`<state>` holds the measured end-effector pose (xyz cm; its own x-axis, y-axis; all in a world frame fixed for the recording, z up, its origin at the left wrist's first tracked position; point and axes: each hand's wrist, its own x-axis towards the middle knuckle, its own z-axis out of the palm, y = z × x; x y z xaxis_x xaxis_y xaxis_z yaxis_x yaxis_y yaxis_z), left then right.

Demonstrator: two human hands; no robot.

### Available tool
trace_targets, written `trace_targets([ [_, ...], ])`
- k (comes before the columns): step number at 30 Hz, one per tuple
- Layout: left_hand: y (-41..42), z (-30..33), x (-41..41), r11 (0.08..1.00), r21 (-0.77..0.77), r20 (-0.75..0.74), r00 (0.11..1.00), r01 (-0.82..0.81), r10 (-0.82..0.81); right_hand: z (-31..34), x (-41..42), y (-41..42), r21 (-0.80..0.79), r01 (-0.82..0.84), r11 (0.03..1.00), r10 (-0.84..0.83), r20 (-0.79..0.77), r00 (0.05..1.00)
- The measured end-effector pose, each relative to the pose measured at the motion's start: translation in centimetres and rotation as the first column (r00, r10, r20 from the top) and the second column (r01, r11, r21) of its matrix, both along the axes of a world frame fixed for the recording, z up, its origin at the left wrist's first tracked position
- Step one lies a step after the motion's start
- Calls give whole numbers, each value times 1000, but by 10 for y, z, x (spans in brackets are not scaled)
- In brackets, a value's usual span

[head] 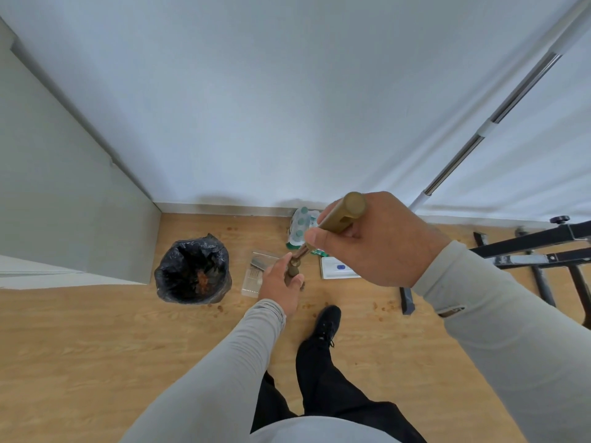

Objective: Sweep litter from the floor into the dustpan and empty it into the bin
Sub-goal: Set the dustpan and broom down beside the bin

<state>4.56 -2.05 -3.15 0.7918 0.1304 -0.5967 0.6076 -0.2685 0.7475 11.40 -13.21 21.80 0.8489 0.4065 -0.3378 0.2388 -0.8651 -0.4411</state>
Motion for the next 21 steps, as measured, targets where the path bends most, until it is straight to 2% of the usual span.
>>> trace_targets([
  [4,3,2,4,987,-162,-84,996,21,-35,0,4,-2,-36,-71,997,71,1,997],
  [7,7,3,9,966,-256,-130,992,-24,-9,-2,7,-4,-32,-98,995,99,20,995],
  [21,12,4,11,972,-235,-70,998,-14,-3,-5,3,-3,38,-88,995,87,35,996],
])
